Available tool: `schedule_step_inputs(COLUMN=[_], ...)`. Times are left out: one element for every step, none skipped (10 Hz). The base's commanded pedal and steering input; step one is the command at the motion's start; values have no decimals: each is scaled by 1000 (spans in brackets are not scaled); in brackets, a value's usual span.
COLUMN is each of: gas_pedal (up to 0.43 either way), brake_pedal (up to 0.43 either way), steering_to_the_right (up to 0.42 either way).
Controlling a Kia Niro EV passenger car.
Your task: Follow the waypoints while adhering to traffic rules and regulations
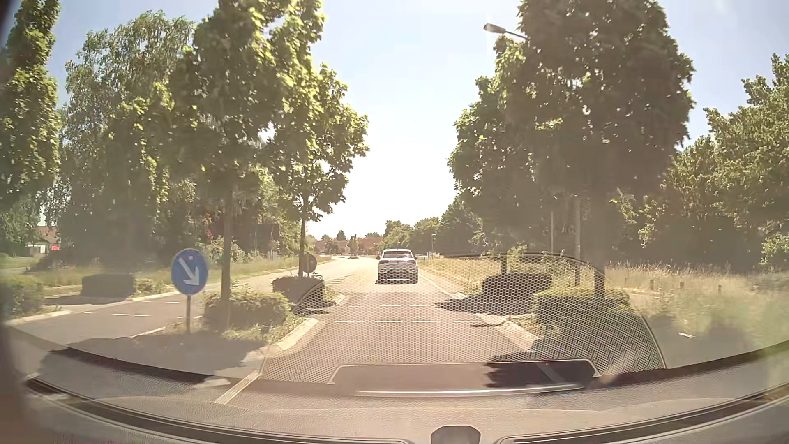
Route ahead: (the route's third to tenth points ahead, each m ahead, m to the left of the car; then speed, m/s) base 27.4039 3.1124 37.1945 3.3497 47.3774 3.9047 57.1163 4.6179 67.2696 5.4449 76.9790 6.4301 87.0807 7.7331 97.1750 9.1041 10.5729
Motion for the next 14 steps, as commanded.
schedule_step_inputs(gas_pedal=[28, 28, 28, 47, 47, 39, 39, 39, 39, 39, 39, 39, 39, 39], brake_pedal=[30, 30, 30, 30, 24, 30, 30, 30, 30, 24, 30, 24, 24, 24], steering_to_the_right=[-10, -10, -10, -11, -11, -11, -12, -12, -12, -12, -12, -12, -11, -10])
